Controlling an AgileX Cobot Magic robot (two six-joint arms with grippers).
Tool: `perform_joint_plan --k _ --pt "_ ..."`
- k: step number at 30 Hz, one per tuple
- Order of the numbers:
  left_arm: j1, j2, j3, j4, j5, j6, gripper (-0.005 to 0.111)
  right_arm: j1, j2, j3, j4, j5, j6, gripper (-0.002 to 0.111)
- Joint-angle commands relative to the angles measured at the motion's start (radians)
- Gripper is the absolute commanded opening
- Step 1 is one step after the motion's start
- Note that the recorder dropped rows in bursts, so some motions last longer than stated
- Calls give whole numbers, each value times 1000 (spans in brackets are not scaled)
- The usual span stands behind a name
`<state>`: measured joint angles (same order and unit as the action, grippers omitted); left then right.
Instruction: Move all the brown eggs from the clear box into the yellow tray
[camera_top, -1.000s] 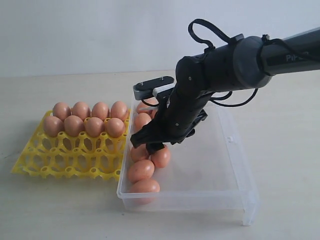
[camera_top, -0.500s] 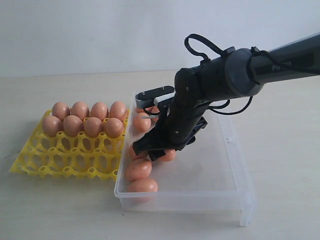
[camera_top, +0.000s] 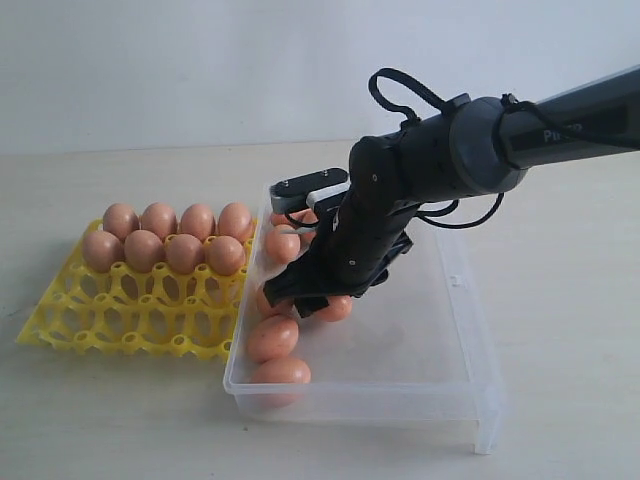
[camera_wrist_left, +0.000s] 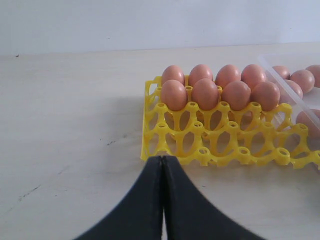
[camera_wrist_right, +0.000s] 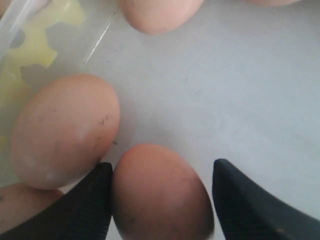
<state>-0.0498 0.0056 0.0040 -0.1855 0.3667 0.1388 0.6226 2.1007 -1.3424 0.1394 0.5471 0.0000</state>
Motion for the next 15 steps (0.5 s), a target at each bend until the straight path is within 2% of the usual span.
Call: perform_joint_plan --k 1,11,13,15 --pt "1 -6 -4 -1 -10 2 0 0 -2 -2 8 -41 0 57" --pt "1 -6 -4 -1 -10 2 0 0 -2 -2 8 -57 0 55" --pt "1 -6 -4 -1 -10 2 0 0 -2 -2 8 -57 -19 49" --pt "1 -6 -4 -1 -10 2 0 0 -2 -2 8 -57 -48 34"
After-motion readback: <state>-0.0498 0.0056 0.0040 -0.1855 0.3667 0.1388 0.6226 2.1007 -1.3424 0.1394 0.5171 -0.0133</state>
